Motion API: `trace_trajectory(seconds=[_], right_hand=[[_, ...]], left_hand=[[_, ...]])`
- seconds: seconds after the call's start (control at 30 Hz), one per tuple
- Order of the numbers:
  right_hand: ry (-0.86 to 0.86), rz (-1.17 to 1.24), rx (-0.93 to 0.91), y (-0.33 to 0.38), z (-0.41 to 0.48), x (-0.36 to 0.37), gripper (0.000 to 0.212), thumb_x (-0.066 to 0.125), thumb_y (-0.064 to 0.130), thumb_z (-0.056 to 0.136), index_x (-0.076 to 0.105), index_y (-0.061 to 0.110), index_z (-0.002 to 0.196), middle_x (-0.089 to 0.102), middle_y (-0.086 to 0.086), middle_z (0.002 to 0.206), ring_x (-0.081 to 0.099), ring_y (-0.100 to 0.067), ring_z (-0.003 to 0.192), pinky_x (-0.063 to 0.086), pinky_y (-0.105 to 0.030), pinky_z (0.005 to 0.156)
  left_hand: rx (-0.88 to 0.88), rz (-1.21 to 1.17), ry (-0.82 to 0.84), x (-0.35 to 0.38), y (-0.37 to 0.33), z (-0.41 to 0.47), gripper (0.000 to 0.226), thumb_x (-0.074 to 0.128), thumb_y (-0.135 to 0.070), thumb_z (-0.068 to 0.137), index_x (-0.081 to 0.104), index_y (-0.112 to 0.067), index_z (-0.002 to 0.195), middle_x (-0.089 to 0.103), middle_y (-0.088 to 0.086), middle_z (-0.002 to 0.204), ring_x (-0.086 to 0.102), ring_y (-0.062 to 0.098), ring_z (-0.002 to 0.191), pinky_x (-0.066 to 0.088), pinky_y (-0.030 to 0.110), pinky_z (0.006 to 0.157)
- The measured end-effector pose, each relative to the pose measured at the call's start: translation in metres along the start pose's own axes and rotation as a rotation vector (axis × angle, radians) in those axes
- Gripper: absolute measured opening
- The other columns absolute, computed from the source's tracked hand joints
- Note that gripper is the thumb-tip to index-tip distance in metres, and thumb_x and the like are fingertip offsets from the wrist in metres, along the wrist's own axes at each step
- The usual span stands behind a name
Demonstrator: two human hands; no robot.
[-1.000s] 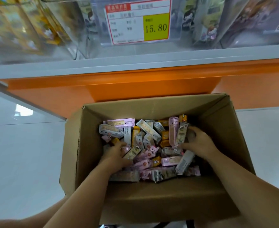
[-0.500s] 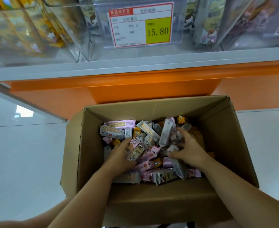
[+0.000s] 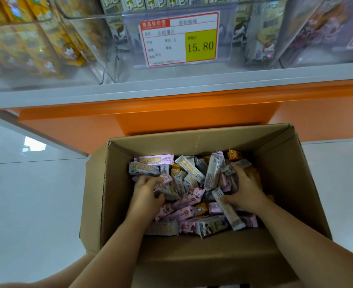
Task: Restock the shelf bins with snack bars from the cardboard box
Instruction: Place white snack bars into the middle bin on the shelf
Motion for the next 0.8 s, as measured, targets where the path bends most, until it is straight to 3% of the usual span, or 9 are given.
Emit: trace_trajectory(seconds=[0.2, 0.3, 0.33, 0.37, 0.43, 0.5, 0.57, 0.67, 0.8], right_hand=[[-0.037, -0.046, -0.099, 0.019, 0.003, -0.001, 0.079, 0.073, 0.015, 0.082, 0.027, 0.025, 0.146, 0.045, -0.011, 0.138, 0.053, -0.022, 0.114, 0.045, -0.025, 0.085], [-0.041, -0.042, -0.058, 0.017, 0.006, 0.000, 0.064, 0.067, 0.013, 0.086, 0.035, 0.024, 0.140, 0.054, -0.007, 0.109, 0.051, -0.004, 0.078, 0.038, -0.006, 0.054], [-0.043, -0.040, -0.041, 0.014, 0.006, -0.001, 0.060, 0.066, 0.011, 0.087, 0.037, 0.024, 0.138, 0.054, -0.005, 0.100, 0.049, -0.001, 0.071, 0.037, -0.006, 0.048], [-0.040, -0.051, -0.034, 0.014, 0.005, -0.001, 0.057, 0.065, 0.010, 0.087, 0.039, 0.023, 0.136, 0.055, -0.005, 0.097, 0.051, -0.002, 0.071, 0.038, -0.008, 0.048], [-0.024, -0.071, -0.051, 0.018, 0.000, 0.002, 0.049, 0.065, 0.009, 0.087, 0.045, 0.022, 0.130, 0.057, -0.008, 0.110, 0.059, -0.014, 0.092, 0.046, -0.012, 0.064], [0.002, -0.142, -0.107, 0.025, -0.005, 0.013, 0.038, 0.066, 0.012, 0.086, 0.053, 0.021, 0.121, 0.048, -0.008, 0.129, 0.051, -0.022, 0.116, 0.047, -0.023, 0.089], [0.030, -0.207, -0.157, 0.031, -0.008, 0.021, 0.031, 0.067, 0.016, 0.086, 0.056, 0.023, 0.115, 0.044, -0.005, 0.129, 0.046, -0.021, 0.120, 0.043, -0.027, 0.100], [0.005, -0.122, -0.127, 0.032, -0.001, 0.014, 0.030, 0.065, 0.014, 0.088, 0.053, 0.019, 0.115, 0.051, -0.005, 0.125, 0.051, -0.017, 0.113, 0.043, -0.020, 0.087], [0.021, 0.105, -0.025, 0.031, 0.010, 0.015, 0.060, 0.063, 0.018, 0.091, 0.032, 0.012, 0.142, 0.055, -0.005, 0.129, 0.056, -0.019, 0.112, 0.048, -0.027, 0.085]], left_hand=[[0.033, -0.132, -0.065, -0.011, -0.017, -0.002, 0.038, 0.069, -0.015, 0.085, 0.060, -0.021, 0.122, 0.064, 0.000, 0.115, 0.061, 0.009, 0.100, 0.053, 0.021, 0.081], [0.060, -0.248, -0.124, -0.020, -0.036, 0.002, 0.040, 0.070, -0.018, 0.085, 0.058, -0.023, 0.123, 0.063, -0.011, 0.089, 0.060, 0.001, 0.080, 0.048, 0.012, 0.064], [0.046, -0.299, -0.115, -0.019, -0.040, 0.004, 0.041, 0.070, -0.019, 0.085, 0.057, -0.024, 0.124, 0.058, -0.016, 0.086, 0.058, -0.001, 0.079, 0.046, 0.010, 0.064], [0.025, -0.349, -0.096, -0.014, -0.042, 0.005, 0.043, 0.070, -0.019, 0.086, 0.055, -0.025, 0.125, 0.054, -0.020, 0.087, 0.055, -0.004, 0.080, 0.043, 0.007, 0.066], [-0.004, -0.408, -0.057, -0.003, -0.045, 0.007, 0.046, 0.070, -0.019, 0.085, 0.053, -0.025, 0.127, 0.053, -0.021, 0.095, 0.051, -0.006, 0.087, 0.038, 0.005, 0.076], [-0.025, -0.443, -0.027, 0.008, -0.046, 0.009, 0.048, 0.071, -0.017, 0.085, 0.053, -0.022, 0.130, 0.056, -0.014, 0.107, 0.052, 0.000, 0.100, 0.039, 0.013, 0.085], [-0.056, -0.471, 0.006, 0.018, -0.042, 0.012, 0.048, 0.070, -0.015, 0.085, 0.055, -0.016, 0.131, 0.060, -0.005, 0.116, 0.053, 0.006, 0.107, 0.040, 0.019, 0.089], [-0.092, -0.409, 0.055, 0.029, -0.033, 0.018, 0.042, 0.069, -0.018, 0.087, 0.059, -0.011, 0.127, 0.060, -0.001, 0.118, 0.053, 0.008, 0.105, 0.040, 0.022, 0.088], [-0.166, -0.373, 0.067, 0.036, -0.020, 0.022, 0.047, 0.069, -0.032, 0.085, 0.059, -0.010, 0.126, 0.062, 0.003, 0.120, 0.056, 0.020, 0.112, 0.045, 0.030, 0.089]])
Point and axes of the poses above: each hand's wrist, its own z-axis towards the middle knuckle, its own x-axis out of the palm, y = z × x, the point moved 10 cm from there along z, towards the middle knuckle
